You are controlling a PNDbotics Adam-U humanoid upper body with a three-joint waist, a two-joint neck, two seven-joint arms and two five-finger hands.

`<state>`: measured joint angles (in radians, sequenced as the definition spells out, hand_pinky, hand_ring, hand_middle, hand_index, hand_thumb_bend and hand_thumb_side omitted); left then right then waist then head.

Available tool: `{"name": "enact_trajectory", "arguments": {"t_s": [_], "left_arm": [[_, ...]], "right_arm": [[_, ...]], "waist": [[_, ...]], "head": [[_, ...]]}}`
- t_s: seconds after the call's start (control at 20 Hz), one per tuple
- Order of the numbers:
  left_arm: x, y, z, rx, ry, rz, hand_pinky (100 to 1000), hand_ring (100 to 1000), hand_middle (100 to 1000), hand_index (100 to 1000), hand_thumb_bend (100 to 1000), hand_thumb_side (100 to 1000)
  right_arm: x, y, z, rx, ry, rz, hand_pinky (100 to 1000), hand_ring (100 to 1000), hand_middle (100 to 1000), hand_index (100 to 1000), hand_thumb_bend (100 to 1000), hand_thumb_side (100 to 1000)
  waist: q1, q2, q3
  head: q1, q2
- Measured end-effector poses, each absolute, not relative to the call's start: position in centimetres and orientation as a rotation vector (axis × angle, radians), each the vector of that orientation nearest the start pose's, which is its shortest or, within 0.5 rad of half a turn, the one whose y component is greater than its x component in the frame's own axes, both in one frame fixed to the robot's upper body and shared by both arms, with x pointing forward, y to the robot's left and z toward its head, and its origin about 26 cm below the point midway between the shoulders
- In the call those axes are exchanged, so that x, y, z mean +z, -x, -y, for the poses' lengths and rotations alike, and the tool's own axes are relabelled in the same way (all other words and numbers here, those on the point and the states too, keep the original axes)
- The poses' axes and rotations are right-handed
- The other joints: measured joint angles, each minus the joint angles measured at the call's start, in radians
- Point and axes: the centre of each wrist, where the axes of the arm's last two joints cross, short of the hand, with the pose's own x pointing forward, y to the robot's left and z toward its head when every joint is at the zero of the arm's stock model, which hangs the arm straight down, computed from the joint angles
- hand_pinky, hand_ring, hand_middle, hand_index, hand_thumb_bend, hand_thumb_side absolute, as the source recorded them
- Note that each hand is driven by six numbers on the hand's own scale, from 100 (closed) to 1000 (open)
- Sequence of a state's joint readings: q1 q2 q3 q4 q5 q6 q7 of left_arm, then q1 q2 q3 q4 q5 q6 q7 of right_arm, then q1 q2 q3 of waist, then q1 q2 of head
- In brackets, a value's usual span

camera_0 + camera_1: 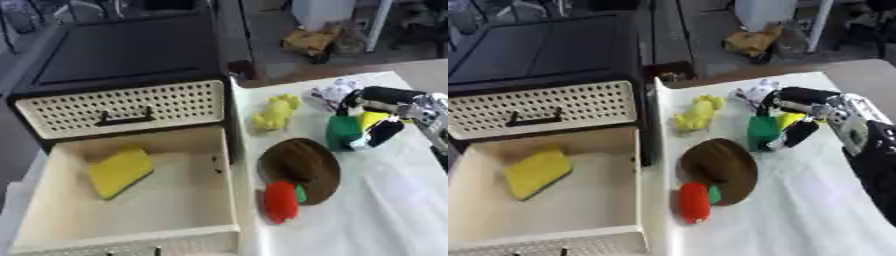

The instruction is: Pick up objects from table and place into drawer.

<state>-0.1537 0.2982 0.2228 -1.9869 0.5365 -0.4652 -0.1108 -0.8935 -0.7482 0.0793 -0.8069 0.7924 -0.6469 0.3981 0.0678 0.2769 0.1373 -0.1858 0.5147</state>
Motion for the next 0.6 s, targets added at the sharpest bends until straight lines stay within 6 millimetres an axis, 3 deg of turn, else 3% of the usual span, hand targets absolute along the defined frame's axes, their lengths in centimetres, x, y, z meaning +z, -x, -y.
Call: {"name": "enact_trajectory", "arguments": {"t_s": [0.25, 0.6], "left_arm": [[17.1, -27.9, -32.7, -0.09, -0.292, -3.616, 558, 638, 730, 996, 100, 1000], [17.1, -27.9, -32.7, -0.095, -0.29, -3.62, 560, 639, 730, 996, 100, 1000]], "right_arm": [[22.6, -44.5, 43.1, 1.634, 0.89, 1.474, 740, 824, 512, 554, 430, 504], [25.4, -44.0, 42.1, 1.547, 0.94, 1.622, 728, 818, 494, 532, 445, 538]], "waist": [[0.0, -0.001, -0.002], [-0.003, -0.007, -0.009]], "head": [[0.001, 0.0], [0.011, 0.0]]}}
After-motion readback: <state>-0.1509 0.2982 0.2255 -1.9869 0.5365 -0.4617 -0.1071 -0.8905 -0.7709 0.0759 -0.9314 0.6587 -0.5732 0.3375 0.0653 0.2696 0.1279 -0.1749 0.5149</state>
